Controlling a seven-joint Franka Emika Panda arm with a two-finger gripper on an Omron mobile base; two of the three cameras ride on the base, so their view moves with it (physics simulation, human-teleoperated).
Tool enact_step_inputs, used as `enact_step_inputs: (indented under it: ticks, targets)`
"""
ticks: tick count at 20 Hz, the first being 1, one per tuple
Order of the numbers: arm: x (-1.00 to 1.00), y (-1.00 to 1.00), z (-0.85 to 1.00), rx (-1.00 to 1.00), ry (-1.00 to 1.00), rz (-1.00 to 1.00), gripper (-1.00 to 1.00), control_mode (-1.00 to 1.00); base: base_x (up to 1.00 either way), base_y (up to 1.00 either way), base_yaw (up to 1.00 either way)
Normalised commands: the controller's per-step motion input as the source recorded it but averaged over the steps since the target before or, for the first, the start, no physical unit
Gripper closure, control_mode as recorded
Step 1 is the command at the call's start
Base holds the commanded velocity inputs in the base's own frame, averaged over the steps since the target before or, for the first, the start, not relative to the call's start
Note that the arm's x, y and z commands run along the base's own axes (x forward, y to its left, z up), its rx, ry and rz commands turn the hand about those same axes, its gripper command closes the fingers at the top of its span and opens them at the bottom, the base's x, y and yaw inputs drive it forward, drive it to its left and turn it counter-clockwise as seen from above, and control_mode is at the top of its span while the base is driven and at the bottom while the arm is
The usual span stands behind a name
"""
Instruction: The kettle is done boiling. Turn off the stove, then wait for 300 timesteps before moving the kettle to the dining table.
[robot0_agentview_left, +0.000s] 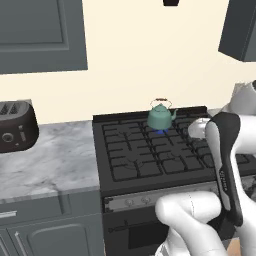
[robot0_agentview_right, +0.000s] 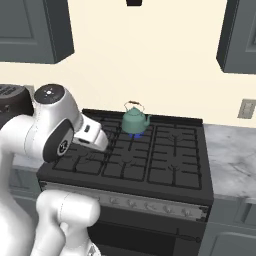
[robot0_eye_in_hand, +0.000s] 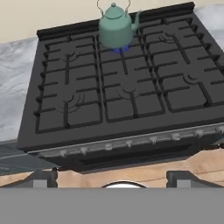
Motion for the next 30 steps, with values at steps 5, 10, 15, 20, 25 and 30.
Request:
enact_step_inputs:
  ticks: [5,10,15,20,25,30]
  targets:
    - [-0.53,-0.31,-0.14,0.10,-0.02,-0.11,-1.00,-1.00,0.00,0.00,0.00]
    - [-0.40,-0.29,-0.24,0.12,-0.01,-0.12,-1.00,-1.00,0.00,0.00,0.00]
    - [-0.23,-0.26,-0.22,0.13,-0.01,-0.15,-1.00,-1.00,0.00,0.00,0.00]
    - [-0.20,-0.30,-0.26,0.13,-0.01,-0.16,-1.00,-1.00,0.00,0.00,0.00]
    - [-0.17,-0.27,-0.29,0.13,0.00,-0.16,-1.00,-1.00,0.00,0.00,0.00]
    - [-0.08,-0.19,-0.28,0.11,0.00,-0.13,-1.00,-1.00,0.00,0.00,0.00]
